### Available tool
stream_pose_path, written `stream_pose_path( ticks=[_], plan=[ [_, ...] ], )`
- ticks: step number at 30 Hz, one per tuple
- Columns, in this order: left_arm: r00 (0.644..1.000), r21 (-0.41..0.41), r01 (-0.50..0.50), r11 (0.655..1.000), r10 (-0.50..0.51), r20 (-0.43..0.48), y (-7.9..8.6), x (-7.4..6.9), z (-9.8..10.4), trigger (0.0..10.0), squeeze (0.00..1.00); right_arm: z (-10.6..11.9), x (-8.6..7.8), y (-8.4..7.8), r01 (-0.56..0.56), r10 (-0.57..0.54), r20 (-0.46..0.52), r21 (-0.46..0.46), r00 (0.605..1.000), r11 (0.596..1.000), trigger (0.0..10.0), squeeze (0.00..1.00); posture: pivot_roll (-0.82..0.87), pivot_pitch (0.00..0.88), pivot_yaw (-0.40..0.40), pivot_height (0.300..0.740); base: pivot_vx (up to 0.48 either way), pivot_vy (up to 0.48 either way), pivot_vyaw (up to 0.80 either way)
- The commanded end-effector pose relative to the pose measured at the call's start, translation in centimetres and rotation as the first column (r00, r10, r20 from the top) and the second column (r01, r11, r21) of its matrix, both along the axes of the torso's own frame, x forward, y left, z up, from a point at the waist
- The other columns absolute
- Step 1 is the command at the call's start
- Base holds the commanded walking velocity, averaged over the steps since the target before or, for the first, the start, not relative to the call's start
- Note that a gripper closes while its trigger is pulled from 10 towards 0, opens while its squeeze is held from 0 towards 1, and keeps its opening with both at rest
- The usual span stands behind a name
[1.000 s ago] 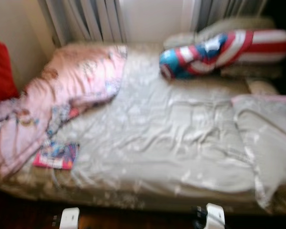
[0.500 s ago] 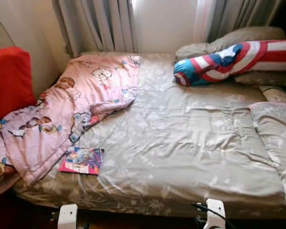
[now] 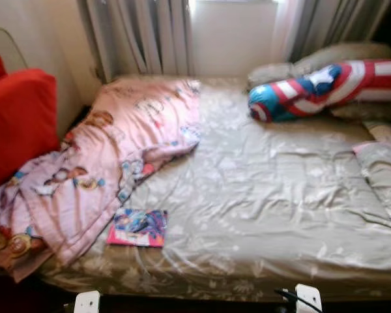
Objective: Clean up the room
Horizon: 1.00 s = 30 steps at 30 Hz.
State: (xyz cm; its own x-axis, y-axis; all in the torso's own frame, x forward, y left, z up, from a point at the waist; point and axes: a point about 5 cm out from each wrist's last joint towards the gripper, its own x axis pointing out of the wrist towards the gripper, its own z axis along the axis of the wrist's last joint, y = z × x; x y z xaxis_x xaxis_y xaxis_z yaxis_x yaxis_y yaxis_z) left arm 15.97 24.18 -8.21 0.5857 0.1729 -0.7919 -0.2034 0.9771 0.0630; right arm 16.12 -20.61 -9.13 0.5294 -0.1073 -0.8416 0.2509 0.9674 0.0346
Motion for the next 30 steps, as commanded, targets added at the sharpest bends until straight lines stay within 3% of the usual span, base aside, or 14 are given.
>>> stream_pose_path(
  ticks=[1, 7, 13, 27, 30],
  plan=[
    [1.0, -0.019, -0.015, 1.0, 0.015, -0.022, -0.6, -0.7, -0.5, 10.0, 0.0, -0.1, -0.7, -0.9, 0.018, -0.019, -0.015, -0.022, 1.0, 1.0, 10.0, 0.0, 0.01, 0.0, -0.003, 0.74, 0.0, 0.416, 0.0],
    [0.999, -0.023, -0.028, 0.999, 0.028, -0.019, -0.6, -1.0, -0.6, 10.0, 0.0, -0.1, -0.8, -0.7, 0.077, -0.077, 0.024, -0.012, 0.997, 0.997, 10.0, 0.0, 0.01, 0.0, 0.01, 0.74, 0.0, 0.414, 0.0],
    [0.999, -0.022, -0.051, 0.998, 0.05, -0.009, -0.4, -1.4, -0.6, 10.0, 0.0, -0.8, -1.9, 0.6, 0.043, -0.042, -0.017, 0.003, 0.999, 0.999, 10.0, 0.0, 0.01, 0.0, 0.018, 0.74, 0.0, 0.415, 0.0],
    [0.999, -0.038, -0.049, 0.998, 0.048, -0.021, -1.1, -1.8, -0.9, 10.0, 0.0, -0.9, -2.6, 0.4, 0.111, -0.111, -0.006, 0.009, 0.994, 0.994, 10.0, 0.0, 0.01, 0.0, -0.001, 0.74, 0.0, 0.409, 0.0],
    [0.998, -0.031, -0.058, 0.998, 0.057, -0.025, -1.1, -1.9, -1.0, 10.0, 0.0, -1.1, -3.0, 0.8, 0.113, -0.113, -0.015, 0.015, 0.994, 0.993, 10.0, 0.0, 0.02, 0.0, -0.019, 0.74, 0.0, 0.0, 0.0]
  ],
)
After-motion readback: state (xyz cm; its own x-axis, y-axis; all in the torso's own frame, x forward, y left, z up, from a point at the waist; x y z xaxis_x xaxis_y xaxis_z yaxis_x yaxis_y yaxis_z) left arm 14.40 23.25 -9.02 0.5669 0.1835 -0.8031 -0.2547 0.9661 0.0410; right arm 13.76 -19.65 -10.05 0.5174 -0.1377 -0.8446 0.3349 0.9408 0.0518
